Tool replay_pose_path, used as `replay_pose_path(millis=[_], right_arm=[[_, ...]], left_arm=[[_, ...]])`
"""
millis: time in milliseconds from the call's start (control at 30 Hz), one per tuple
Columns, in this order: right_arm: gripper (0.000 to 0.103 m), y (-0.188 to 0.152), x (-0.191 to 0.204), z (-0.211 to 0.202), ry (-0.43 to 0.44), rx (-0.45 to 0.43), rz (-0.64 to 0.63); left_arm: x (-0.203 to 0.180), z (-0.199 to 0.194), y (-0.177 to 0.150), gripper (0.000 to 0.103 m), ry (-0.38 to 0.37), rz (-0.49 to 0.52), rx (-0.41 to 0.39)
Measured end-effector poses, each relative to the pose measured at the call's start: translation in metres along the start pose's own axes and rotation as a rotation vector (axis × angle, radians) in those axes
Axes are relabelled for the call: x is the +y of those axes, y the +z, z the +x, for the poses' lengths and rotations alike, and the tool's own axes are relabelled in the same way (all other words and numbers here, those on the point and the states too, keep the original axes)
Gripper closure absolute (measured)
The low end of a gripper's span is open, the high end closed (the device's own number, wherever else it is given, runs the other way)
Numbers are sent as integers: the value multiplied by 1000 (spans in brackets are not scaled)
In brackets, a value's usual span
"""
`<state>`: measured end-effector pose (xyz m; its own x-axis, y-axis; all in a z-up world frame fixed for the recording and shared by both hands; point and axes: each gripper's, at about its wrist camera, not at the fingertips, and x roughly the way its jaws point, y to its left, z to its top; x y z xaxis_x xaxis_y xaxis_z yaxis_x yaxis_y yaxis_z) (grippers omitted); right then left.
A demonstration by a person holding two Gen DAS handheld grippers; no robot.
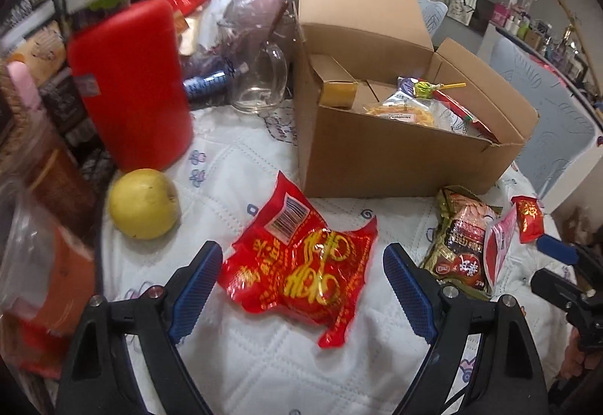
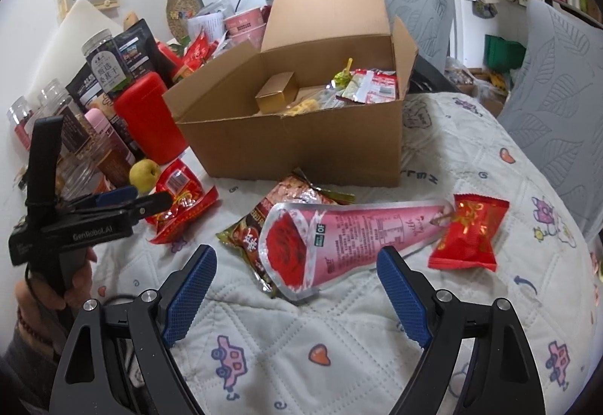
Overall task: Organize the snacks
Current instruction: 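Lower both open grippers toward the red candy packet and pink cone packet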
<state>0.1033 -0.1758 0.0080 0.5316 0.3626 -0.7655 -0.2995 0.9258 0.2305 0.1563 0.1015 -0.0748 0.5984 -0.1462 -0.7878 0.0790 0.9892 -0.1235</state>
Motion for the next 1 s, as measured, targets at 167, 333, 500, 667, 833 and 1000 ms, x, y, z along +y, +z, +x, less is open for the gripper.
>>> replay_pose_path(millis=[167,333,500,667,833,1000], right_arm=[[15,3,2,11,11,27,-3],[15,5,2,16,9,39,-5],[15,5,1,20,4,48,7],[15,4,-3,21,-6,55,18],[15,3,-7,18,-24,51,28],[15,1,-11,19,-26,53,41]], left_arm=[[5,20,4,15,-40,15,69],[-4,20,2,15,-36,77,62],[-20,20,-2,14,-7,168,45],[-29,43,-9,11,22,207,161],[-25,46,-12,10,-4,165,138],[-23,47,-12,20,24,136,102]])
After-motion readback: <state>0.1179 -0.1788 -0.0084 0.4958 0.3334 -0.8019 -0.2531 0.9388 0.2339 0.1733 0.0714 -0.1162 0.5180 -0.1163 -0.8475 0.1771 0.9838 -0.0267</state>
